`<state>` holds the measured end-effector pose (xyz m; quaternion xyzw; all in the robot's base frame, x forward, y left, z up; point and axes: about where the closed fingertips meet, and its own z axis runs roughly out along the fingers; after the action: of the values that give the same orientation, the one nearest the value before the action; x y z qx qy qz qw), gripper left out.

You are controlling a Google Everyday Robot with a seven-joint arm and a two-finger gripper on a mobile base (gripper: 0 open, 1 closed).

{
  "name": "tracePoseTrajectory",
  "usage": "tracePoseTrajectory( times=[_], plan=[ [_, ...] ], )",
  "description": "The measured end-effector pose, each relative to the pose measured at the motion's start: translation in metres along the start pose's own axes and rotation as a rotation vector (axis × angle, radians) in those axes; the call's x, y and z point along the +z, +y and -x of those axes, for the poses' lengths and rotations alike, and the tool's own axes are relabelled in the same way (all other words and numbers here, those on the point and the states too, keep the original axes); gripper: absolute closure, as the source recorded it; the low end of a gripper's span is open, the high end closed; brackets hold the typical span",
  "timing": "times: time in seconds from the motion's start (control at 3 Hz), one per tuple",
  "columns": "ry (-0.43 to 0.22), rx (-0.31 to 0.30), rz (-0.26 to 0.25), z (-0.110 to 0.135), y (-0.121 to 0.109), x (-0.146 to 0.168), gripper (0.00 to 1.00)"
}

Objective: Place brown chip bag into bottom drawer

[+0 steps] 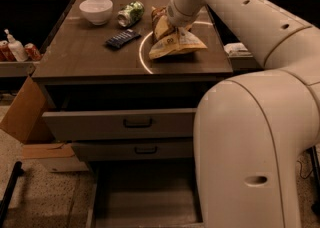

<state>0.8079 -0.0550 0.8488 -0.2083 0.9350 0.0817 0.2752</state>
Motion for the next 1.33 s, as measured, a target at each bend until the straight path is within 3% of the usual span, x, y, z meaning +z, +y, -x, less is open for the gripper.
tracePoseTrajectory(
  times=[0.33,1.0,1.33],
  plan=[
    [0.000,0.000,0.000,0.003,0.000,-0.005,0.99],
    [-0.007,0.000,0.002,0.004,0.000,-0.009,1.00],
    [-0.105,-0.006,0.012,0.007,-0.005,-0.046,1.00]
  ],
)
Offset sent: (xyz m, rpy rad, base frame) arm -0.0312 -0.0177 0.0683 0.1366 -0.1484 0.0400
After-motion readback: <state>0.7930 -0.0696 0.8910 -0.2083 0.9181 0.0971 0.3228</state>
